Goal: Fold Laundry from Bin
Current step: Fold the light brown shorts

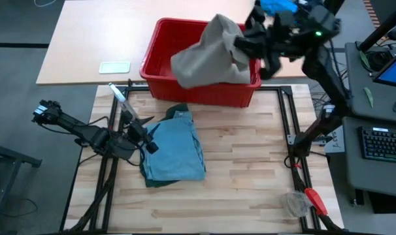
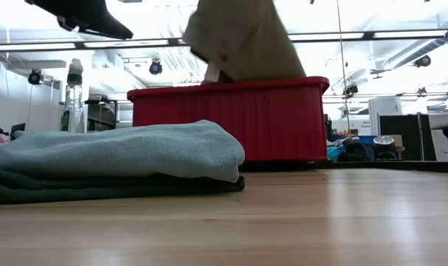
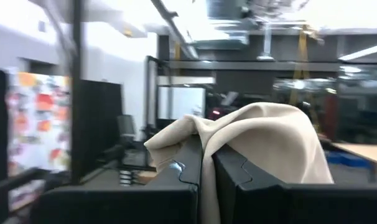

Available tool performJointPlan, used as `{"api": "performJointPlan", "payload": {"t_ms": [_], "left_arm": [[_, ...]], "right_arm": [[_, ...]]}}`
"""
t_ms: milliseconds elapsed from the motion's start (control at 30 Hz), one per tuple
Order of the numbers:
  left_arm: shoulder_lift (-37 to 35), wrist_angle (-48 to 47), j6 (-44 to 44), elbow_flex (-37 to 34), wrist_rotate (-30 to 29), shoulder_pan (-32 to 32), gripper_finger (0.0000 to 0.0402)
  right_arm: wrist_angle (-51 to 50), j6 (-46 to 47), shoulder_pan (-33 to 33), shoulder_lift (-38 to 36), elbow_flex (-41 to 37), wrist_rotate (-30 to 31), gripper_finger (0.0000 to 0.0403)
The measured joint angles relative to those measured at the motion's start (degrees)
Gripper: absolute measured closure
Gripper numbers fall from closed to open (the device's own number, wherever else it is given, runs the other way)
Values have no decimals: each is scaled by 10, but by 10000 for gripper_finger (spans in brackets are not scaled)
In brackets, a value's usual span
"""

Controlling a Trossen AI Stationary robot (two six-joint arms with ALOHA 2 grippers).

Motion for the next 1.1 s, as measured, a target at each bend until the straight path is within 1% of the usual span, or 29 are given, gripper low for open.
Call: {"api": "performJointPlan", "payload": {"t_ms": [67, 167, 200, 267, 300, 367, 433, 533, 600, 667, 700, 767, 833, 867, 967, 1100], "left_arm": [[0, 14, 8, 0, 0, 0, 241], [0, 17, 6, 0, 0, 0, 234], [0, 18, 2, 0, 0, 0, 233], [2, 19, -12, 0, 0, 0, 231], [4, 19, -17, 0, 0, 0, 231], [11, 19, -25, 0, 0, 0, 231], [22, 20, -26, 0, 0, 0, 231], [40, 23, -26, 0, 0, 0, 231], [54, 32, -26, 1, 0, 0, 231], [69, 44, -26, 1, 3, 0, 231], [77, 51, -26, 1, 16, 0, 231], [91, 59, -26, 1, 65, 1, 231], [106, 81, -25, 1, 119, 5, 231], [113, 92, -24, 1, 140, 8, 231], [141, 131, -11, 1, 184, 19, 230], [184, 171, -8, 0, 211, 47, 216]], "right_arm": [[-5, -4, 24, -10, 0, -21, 394], [-23, -6, 55, -21, 0, -90, 394], [-39, 0, 64, -24, 0, -102, 394], [-93, 3, 80, -31, 0, -96, 394], [-130, -3, 86, -33, 0, -83, 394], [-205, -32, 99, -35, 0, -35, 394], [-278, -59, 114, -33, 0, 51, 394], [-345, -82, 133, -21, 0, 178, 394], [-389, -86, 137, -13, 0, 226, 394], [-440, -78, 137, -2, 0, 250, 394], [-470, -73, 137, 4, 0, 265, 394], [-525, -61, 137, 19, -2, 309, 394], [-564, -48, 140, 37, -7, 355, 394], [-579, -42, 140, 46, -9, 369, 394], [-602, -27, 140, 65, -17, 377, 394], [-648, 3, 140, 85, -41, 377, 394]]}}
